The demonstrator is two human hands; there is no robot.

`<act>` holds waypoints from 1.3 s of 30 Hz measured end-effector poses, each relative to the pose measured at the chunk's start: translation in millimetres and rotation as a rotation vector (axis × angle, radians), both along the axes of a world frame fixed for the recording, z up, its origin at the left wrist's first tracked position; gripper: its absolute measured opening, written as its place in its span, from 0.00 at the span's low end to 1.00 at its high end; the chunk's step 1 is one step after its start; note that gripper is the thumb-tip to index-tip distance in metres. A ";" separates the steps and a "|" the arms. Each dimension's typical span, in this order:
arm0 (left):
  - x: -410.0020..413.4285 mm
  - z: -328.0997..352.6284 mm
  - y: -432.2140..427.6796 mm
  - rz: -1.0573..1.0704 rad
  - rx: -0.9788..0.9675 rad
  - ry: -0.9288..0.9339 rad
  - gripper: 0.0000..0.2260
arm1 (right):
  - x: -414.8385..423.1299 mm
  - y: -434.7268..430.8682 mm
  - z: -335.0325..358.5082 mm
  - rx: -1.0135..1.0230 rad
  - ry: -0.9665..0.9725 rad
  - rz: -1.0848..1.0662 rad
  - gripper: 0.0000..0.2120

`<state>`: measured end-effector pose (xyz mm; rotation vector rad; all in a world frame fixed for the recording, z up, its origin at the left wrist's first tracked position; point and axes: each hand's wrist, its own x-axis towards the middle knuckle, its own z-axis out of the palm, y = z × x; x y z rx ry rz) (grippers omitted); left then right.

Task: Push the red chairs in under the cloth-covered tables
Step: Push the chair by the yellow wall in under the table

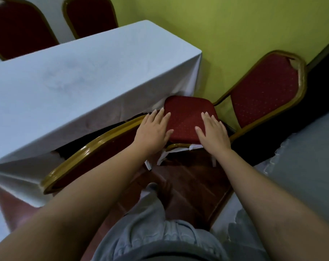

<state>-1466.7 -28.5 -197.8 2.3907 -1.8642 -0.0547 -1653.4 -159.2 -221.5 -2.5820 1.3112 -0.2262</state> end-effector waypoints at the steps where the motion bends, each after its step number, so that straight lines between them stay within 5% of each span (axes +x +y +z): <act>1: -0.7 -2.2 -9.2 -0.013 0.014 0.011 0.28 | -4.9 -6.2 -0.5 0.002 0.004 -0.024 0.29; 22: 9.7 -10.0 -280.9 -0.161 0.048 0.172 0.28 | -16.4 -233.3 25.3 -0.056 0.099 -0.302 0.30; 39: -66.0 -31.9 -392.3 -0.160 0.101 0.281 0.31 | -94.1 -382.8 40.1 -0.125 0.204 -0.395 0.30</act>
